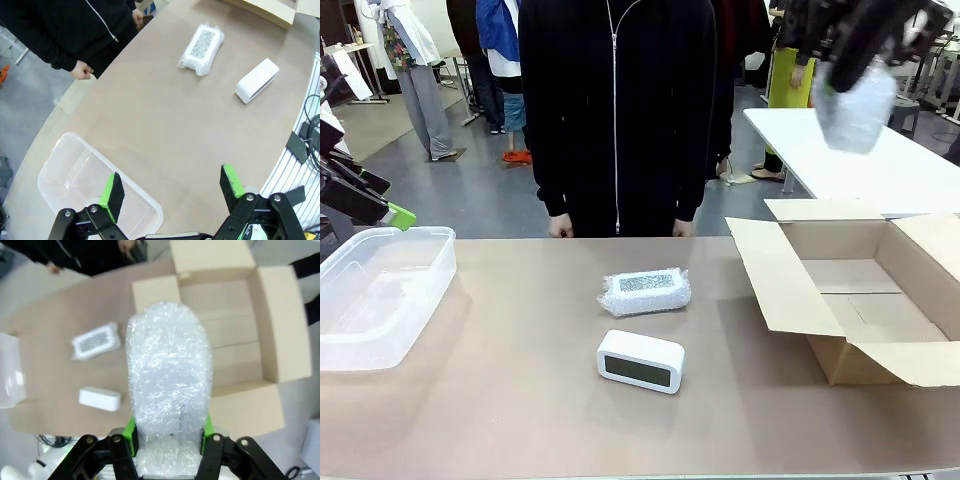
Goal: Separate and place wrapped and unwrapped clocks.
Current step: If the picked Digital clock is wrapped, place it in the Package Box ; if not, place it in the Organizing box.
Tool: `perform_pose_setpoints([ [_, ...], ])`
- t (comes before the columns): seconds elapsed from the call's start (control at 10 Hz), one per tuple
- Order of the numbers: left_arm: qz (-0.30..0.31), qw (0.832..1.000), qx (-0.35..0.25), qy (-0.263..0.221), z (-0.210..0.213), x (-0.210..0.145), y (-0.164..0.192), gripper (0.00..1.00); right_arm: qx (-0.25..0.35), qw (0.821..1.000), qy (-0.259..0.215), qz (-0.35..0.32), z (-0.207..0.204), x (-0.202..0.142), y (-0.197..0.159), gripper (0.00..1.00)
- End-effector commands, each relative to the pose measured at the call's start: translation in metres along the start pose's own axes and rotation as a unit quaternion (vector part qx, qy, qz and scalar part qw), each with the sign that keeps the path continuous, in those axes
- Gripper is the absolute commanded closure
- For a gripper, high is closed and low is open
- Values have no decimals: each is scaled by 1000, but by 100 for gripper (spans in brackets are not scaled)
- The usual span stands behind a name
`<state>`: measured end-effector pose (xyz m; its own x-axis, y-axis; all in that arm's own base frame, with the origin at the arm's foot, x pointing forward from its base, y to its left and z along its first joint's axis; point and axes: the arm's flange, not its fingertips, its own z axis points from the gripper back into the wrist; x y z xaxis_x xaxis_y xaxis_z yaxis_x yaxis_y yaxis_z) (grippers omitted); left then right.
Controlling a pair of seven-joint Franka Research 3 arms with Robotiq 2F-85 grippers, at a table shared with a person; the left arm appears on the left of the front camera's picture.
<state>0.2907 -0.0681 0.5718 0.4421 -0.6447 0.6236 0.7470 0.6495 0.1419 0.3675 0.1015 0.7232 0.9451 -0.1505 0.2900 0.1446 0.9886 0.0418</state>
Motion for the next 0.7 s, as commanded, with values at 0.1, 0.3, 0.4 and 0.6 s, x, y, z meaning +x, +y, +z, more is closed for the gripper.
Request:
perform_pose_setpoints([
  [0.1, 0, 1000, -3, -2, 0, 0, 0, 0, 24, 999, 36, 20, -60, -6, -50, 48],
  [0.3, 0, 1000, -3, -2, 0, 0, 0, 0, 2, 1000, 25, 14, -44, -1, -49, 48],
  [0.4, 0, 1000, -3, -2, 0, 0, 0, 0, 2, 1000, 25, 14, -44, -1, -49, 48],
  [0.6, 0, 1000, -3, -2, 0, 0, 0, 0, 2, 1000, 25, 14, -44, -1, -49, 48],
])
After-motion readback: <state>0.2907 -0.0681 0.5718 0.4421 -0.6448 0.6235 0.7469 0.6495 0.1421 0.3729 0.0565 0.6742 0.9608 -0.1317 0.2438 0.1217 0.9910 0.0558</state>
